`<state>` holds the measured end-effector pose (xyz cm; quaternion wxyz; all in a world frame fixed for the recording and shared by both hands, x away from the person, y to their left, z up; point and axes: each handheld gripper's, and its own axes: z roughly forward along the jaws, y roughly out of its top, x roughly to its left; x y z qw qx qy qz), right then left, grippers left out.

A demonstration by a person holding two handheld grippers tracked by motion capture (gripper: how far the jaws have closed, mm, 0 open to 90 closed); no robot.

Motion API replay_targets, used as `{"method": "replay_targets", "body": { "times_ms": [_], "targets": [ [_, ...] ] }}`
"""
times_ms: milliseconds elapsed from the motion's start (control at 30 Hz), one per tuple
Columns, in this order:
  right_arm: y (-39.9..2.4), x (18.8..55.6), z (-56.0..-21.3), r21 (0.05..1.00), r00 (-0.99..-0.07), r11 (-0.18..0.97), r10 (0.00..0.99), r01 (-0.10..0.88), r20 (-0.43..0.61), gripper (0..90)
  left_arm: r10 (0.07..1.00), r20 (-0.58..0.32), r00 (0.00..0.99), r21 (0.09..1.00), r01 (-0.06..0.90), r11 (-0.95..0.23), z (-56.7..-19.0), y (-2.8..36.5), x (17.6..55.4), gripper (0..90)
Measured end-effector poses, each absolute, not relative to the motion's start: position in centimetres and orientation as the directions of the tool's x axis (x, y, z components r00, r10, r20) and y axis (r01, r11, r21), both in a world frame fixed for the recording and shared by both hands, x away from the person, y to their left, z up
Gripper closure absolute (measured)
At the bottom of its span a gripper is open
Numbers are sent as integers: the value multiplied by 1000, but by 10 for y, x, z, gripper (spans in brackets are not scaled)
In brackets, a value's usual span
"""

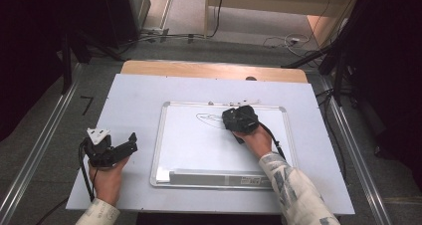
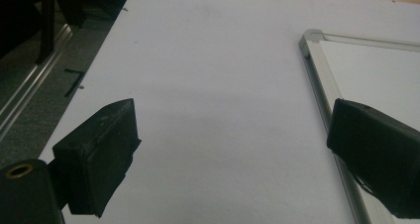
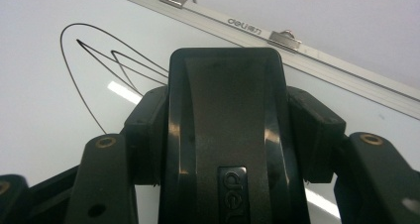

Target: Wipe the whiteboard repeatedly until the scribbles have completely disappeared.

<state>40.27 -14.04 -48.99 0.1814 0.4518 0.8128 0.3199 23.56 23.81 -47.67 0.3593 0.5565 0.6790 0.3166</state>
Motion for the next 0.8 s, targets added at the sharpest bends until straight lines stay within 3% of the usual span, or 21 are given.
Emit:
{"method": "replay_targets", "body": {
  "times_ms": [800],
  "targets": [
    [-183, 404, -489, 683, -469, 338, 883, 648, 7, 385, 982, -136, -127, 829, 528, 183, -476, 239, 234, 61]
  ]
}}
